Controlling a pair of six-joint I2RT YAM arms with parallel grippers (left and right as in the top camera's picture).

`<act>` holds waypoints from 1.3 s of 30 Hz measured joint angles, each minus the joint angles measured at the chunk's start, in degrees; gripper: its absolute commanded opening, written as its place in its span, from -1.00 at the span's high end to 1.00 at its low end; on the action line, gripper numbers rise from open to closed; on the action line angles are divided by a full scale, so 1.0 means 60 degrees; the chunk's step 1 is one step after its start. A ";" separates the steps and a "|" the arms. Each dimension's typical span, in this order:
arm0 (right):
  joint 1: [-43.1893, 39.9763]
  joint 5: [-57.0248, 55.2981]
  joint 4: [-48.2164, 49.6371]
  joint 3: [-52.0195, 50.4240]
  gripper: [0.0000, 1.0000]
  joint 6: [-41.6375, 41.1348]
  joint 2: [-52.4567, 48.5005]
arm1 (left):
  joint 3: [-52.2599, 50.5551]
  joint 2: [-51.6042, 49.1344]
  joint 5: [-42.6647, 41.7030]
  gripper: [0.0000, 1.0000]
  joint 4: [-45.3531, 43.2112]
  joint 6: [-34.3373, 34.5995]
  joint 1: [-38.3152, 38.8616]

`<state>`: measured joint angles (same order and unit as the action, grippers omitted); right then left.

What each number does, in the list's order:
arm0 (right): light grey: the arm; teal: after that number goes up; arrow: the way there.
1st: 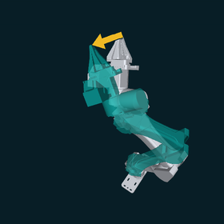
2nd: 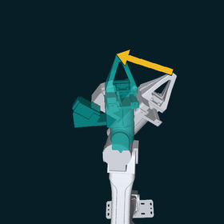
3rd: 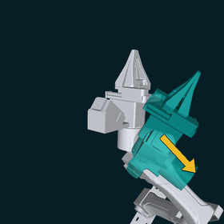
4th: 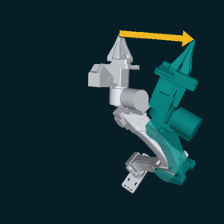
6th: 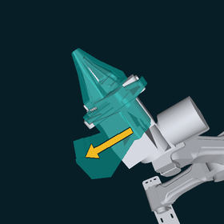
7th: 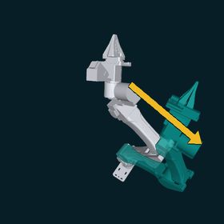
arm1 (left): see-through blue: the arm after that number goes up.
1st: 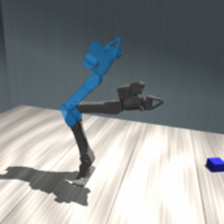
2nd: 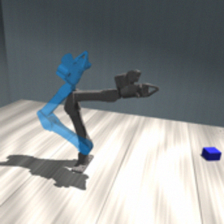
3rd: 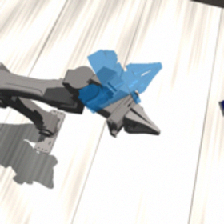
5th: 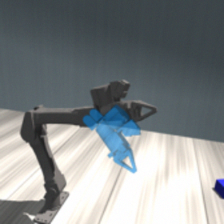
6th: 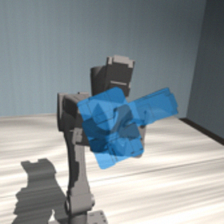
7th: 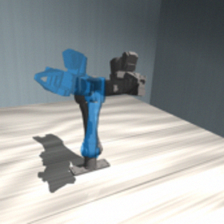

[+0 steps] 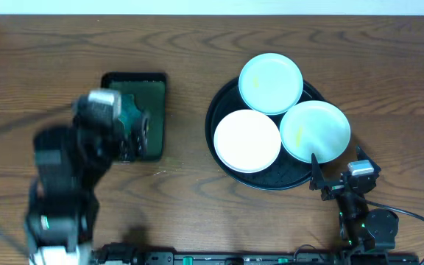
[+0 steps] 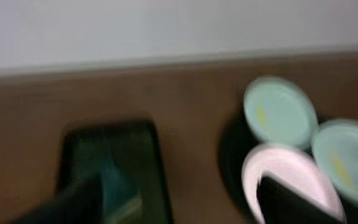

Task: Clean dirty plates on tray and stack at the side
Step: 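Reach the left gripper down to the green sponge in the tray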

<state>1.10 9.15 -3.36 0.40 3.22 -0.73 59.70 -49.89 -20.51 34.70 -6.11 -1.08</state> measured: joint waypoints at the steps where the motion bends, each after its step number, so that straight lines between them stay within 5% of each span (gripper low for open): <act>1: 0.0000 0.0000 0.0000 0.0000 -0.98 0.0000 0.0000 | 0.0430 -0.0514 -0.0066 -0.59 0.0291 -0.0051 0.0000; 6: 0.0000 -0.0004 0.0000 0.0000 -0.99 0.0000 0.0000 | 0.2535 -0.2856 0.0539 -0.59 0.1949 0.0765 -0.0164; 7: 0.0000 -0.0004 0.0000 0.0000 -0.99 0.0000 0.0004 | 0.3020 -0.3340 0.0721 -0.93 0.2310 0.1060 -0.0270; 11: 0.0000 0.0000 0.0000 0.0000 -0.99 0.0000 0.0000 | 0.4386 -0.4987 0.0965 -0.93 0.2546 0.2055 -0.0670; 24: 0.0000 0.0000 -0.0004 0.0000 -0.98 0.0000 0.0000 | 0.4513 -0.7206 0.1625 -0.93 0.2412 0.4532 -0.0725; 39: 0.0000 0.0000 0.0000 0.0000 -0.98 0.0000 0.0000 | 0.4397 -1.0061 0.2452 -0.93 0.3191 0.5548 -0.0721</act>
<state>1.10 9.15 -3.36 0.40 3.22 -0.73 86.08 -110.26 -5.80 53.84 27.18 -5.41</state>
